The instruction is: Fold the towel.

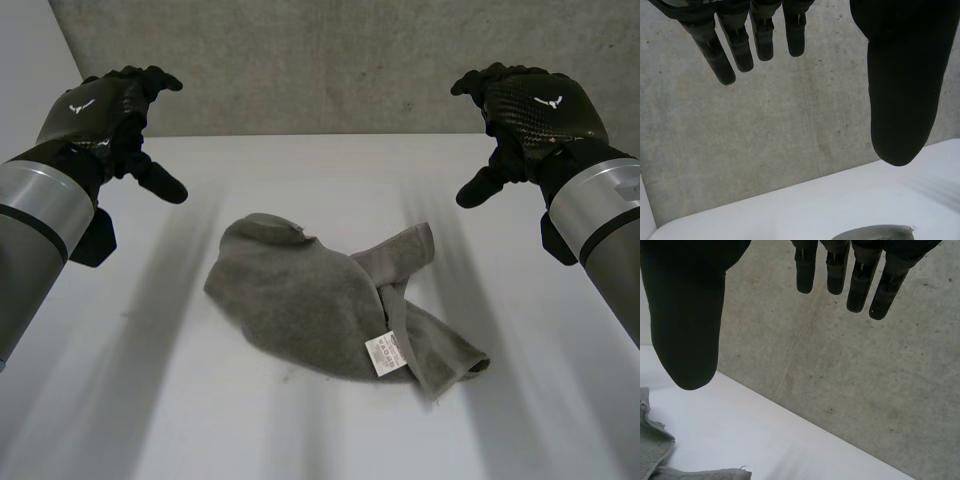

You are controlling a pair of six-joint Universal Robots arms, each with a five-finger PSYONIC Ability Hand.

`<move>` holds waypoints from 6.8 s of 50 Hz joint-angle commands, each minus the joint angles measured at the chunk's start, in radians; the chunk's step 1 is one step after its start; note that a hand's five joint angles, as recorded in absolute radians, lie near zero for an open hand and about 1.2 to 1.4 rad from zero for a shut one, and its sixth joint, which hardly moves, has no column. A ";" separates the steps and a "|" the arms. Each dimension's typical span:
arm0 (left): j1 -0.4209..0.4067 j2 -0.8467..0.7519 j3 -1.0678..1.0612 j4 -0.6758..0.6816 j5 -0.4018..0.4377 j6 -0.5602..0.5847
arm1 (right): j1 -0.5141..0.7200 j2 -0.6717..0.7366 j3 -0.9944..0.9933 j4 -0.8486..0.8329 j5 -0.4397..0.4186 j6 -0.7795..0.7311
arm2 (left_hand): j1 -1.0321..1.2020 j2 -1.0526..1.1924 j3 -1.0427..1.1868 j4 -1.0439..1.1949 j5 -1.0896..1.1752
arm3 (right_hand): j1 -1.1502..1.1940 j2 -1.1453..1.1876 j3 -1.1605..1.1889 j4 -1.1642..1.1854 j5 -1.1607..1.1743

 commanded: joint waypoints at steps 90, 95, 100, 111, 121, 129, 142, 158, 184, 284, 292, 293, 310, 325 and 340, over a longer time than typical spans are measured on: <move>-0.059 -0.364 0.189 0.107 0.062 0.358 | -0.007 0.053 0.049 0.093 -0.031 -0.110 | -0.061 -0.060 -0.062 -0.059 -0.057 | -0.052 -0.094 -0.101 -0.102 -0.087; -0.105 -0.502 0.298 0.104 0.079 0.489 | -0.006 0.055 0.111 0.101 -0.033 -0.182 | -0.055 -0.054 -0.056 -0.054 -0.051 | -0.052 -0.094 -0.101 -0.102 -0.087; -0.124 -0.628 0.412 0.103 0.082 0.561 | -0.002 0.053 0.199 0.096 -0.042 -0.224 | -0.052 -0.052 -0.053 -0.051 -0.048 | -0.052 -0.094 -0.101 -0.102 -0.087; -0.168 -0.879 0.646 0.075 0.157 0.693 | 0.007 0.055 0.368 0.020 -0.061 -0.213 | 0.000 0.001 0.000 0.002 0.005 | -0.052 -0.094 -0.101 -0.102 -0.087; -0.168 -0.993 0.794 -0.075 0.171 0.740 | 0.011 0.121 0.436 -0.080 -0.054 -0.221 | 0.203 0.204 0.203 0.205 0.208 | -0.052 -0.094 -0.101 -0.102 -0.087; -0.168 -1.002 0.800 -0.086 0.188 0.738 | 0.024 0.250 0.410 -0.130 -0.054 -0.224 | 0.828 0.829 0.828 0.830 0.833 | 0.153 0.111 0.104 0.103 0.119; -0.149 -0.912 0.932 -0.077 0.122 0.732 | 0.037 0.297 0.125 -0.135 -0.044 -0.238 | 1.124 1.125 1.124 1.126 1.129 | 1.169 1.127 1.120 1.119 1.134; 0.008 -0.616 1.167 -0.021 -0.016 0.385 | -0.010 0.230 -0.391 -0.157 0.070 -0.185 | 1.124 1.125 1.124 1.126 1.129 | 1.169 1.127 1.120 1.119 1.134; 0.063 -0.343 0.079 -0.069 0.090 0.246 | -0.177 0.485 -0.308 0.343 -0.197 -0.103 | 1.124 1.125 1.124 1.126 1.129 | 0.530 0.488 0.481 0.481 0.496; 0.168 -0.044 -0.108 0.092 0.088 0.243 | -0.303 0.369 0.144 -0.040 -0.400 -0.770 | 1.124 1.125 1.124 1.126 1.129 | 0.956 0.914 0.907 0.906 0.921; 0.168 -0.044 -0.120 0.092 0.090 0.243 | -0.349 0.360 0.215 -0.057 -0.496 -0.900 | 1.124 1.125 1.124 1.126 1.129 | 0.566 0.524 0.517 0.516 0.531; 0.168 -0.044 -0.120 0.092 0.090 0.243 | -0.352 0.360 0.221 -0.057 -0.505 -0.926 | 1.124 1.125 1.124 1.126 1.129 | 0.563 0.521 0.514 0.513 0.528; 0.172 -0.047 -0.120 0.092 0.090 0.241 | -0.387 0.391 0.325 -0.225 -0.627 -1.078 | 1.124 1.125 1.124 1.126 1.129 | 0.586 0.544 0.537 0.536 0.551; 0.177 -0.050 -0.119 0.092 0.091 0.241 | -0.394 0.409 0.276 -0.255 -0.594 -1.057 | 1.124 1.125 1.124 1.126 1.129 | 1.169 1.127 1.120 1.119 1.134; 0.175 0.070 -0.041 -0.041 0.090 0.250 | -0.476 -0.045 -0.123 0.284 -0.458 -0.494 | 1.124 1.125 1.124 1.126 1.129 | 1.169 1.127 1.120 1.119 1.134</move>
